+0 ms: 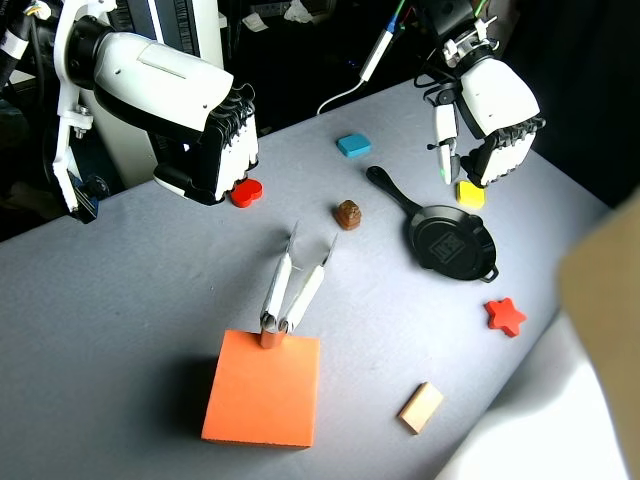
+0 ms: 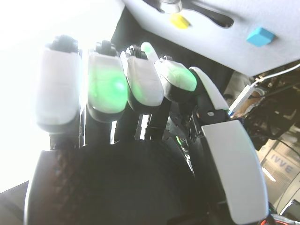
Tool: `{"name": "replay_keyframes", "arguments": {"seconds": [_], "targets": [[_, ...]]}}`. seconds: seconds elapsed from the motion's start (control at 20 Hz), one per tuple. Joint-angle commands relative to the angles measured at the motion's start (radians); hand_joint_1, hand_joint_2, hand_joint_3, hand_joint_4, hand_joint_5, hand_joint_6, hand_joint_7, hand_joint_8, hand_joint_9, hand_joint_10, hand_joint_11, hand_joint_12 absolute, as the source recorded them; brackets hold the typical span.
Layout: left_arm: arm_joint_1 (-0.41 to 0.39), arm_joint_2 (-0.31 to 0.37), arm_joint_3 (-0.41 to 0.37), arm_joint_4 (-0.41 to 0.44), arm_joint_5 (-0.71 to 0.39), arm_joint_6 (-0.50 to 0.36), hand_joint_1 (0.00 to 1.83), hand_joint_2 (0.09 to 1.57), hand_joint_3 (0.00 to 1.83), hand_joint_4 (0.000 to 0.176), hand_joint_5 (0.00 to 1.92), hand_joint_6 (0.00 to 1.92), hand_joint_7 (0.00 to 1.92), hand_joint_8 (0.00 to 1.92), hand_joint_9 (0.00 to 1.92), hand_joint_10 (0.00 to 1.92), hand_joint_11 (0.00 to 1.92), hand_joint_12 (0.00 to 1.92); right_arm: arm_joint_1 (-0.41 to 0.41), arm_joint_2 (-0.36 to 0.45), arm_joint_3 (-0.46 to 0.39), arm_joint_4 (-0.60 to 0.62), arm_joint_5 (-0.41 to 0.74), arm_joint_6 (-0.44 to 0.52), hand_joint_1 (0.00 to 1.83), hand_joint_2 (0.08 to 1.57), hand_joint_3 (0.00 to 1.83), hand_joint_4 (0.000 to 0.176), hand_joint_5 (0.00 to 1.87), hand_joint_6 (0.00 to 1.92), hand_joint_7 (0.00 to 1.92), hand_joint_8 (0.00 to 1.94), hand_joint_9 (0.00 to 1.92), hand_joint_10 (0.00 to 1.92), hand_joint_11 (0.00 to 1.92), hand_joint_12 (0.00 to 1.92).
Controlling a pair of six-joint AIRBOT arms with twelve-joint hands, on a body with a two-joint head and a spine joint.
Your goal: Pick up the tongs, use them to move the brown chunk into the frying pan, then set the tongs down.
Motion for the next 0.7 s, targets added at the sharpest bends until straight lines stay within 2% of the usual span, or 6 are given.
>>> {"name": "replay_keyframes", "arguments": {"seconds": [0.0,0.1,0.25,0.45,0.55,0.65], "targets": [[-0.007,0.004,0.005,0.043,-0.094,0.001,0.18,1.21,0.17,0.040,0.19,0.12,0.23,0.06,0.22,0.14,0.00,0.93,0.009,0.003,-0.002,-0.006,0.111,-0.008,0.31,1.06,0.26,0.000,0.10,0.40,0.27,0.17,0.11,0.43,0.00,0.93],[0.001,0.004,0.006,0.034,-0.096,0.001,0.19,1.28,0.01,0.040,0.24,0.02,0.25,0.00,0.28,0.02,0.00,0.94,0.009,0.002,-0.002,-0.006,0.115,-0.023,0.29,1.17,0.04,0.000,0.15,0.26,0.31,0.02,0.14,0.31,0.00,0.87],[0.009,0.004,0.017,0.031,-0.109,-0.005,0.15,1.29,0.01,0.039,0.26,0.01,0.26,0.01,0.28,0.01,0.00,0.96,0.010,-0.003,0.001,0.015,0.140,-0.055,0.28,1.18,0.01,0.000,0.16,0.21,0.28,0.00,0.14,0.26,0.00,0.74],[0.008,0.004,0.028,0.031,-0.112,-0.010,0.00,1.26,0.00,0.006,0.03,0.00,0.11,0.00,0.12,0.01,0.00,0.50,0.027,-0.057,0.048,0.071,0.096,-0.087,0.34,1.14,0.00,0.000,0.06,0.10,0.14,0.00,0.04,0.15,0.00,0.27],[0.018,0.005,0.029,0.031,-0.108,-0.028,0.00,1.17,0.00,0.000,0.02,0.00,0.08,0.00,0.09,0.00,0.00,0.43,0.046,-0.100,0.082,0.071,0.045,-0.108,0.46,1.08,0.00,0.000,0.01,0.02,0.05,0.00,0.01,0.06,0.00,0.03],[0.018,0.006,0.031,0.051,-0.107,-0.051,0.00,1.15,0.00,0.000,0.00,0.00,0.04,0.00,0.04,0.00,0.00,0.34,0.058,-0.142,0.117,0.071,-0.008,-0.118,0.71,1.00,0.00,0.000,0.00,0.00,0.01,0.00,0.00,0.01,0.00,0.00]]}}
